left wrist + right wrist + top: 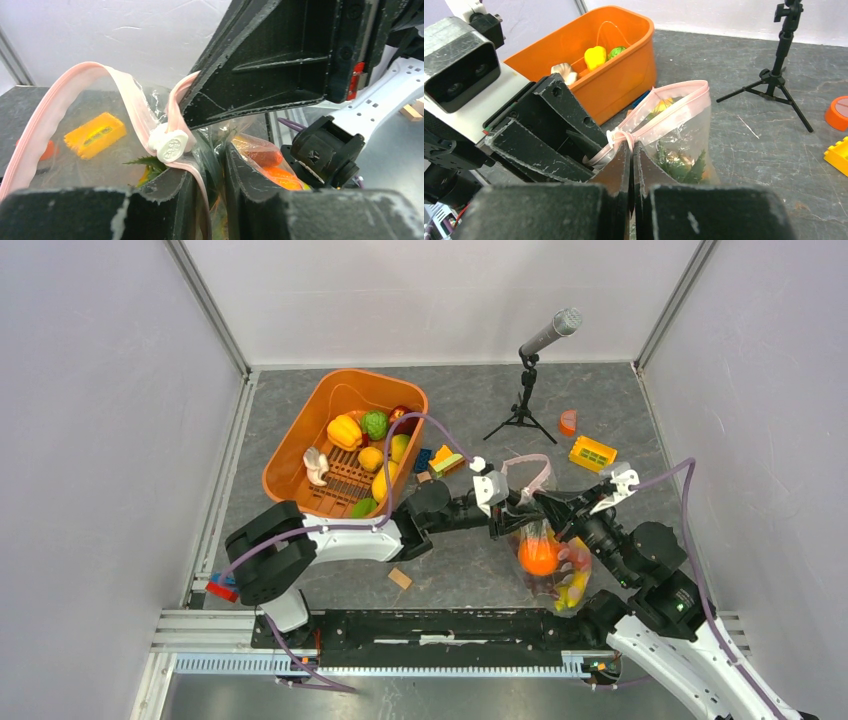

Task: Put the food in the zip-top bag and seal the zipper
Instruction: Adjust the fake fruit in the zipper food storage bag.

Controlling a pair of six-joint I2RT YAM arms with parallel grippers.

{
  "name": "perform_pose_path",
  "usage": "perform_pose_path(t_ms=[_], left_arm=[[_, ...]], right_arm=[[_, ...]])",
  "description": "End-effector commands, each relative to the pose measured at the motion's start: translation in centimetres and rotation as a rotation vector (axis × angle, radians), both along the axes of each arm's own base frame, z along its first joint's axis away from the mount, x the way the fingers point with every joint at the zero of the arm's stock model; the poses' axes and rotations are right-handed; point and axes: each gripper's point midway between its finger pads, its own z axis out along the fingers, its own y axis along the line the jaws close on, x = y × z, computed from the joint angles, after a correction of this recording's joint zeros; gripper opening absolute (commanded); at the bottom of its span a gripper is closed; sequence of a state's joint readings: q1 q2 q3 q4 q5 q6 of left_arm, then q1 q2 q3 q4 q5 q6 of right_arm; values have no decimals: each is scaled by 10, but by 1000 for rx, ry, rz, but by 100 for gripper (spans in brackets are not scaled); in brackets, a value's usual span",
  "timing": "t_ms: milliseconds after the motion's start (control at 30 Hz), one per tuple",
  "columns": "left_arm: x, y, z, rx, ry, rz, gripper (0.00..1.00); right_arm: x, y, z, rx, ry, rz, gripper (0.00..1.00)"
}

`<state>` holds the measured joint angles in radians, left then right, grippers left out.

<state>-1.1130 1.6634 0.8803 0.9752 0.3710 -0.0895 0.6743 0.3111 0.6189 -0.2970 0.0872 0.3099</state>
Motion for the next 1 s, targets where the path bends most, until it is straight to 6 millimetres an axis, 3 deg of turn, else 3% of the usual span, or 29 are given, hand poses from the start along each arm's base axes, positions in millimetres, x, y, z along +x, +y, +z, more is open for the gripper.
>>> perform_pose_path(t_ms=[0,267,400,600,733,967], left_arm=[[-87,-2,-41,194,115,-359,27],[-105,8,-60,338,163,-449,29],[-87,18,-61,411,144,-335,32],[-42,54,-7,331,26,-120,50],[-38,76,19,351,-9,-111,67],[-29,109,42,373,-89,10,82]], right_arm=[[11,-26,48,83,-120,-150,0],[2,-22,58,60,-183,-91,0],[-14,-3,65,-43,-238,61,0],[-38,18,75,-103,-303,249,0],[-48,29,86,-104,-356,333,0],[-41,38,77,-140,-354,360,0]])
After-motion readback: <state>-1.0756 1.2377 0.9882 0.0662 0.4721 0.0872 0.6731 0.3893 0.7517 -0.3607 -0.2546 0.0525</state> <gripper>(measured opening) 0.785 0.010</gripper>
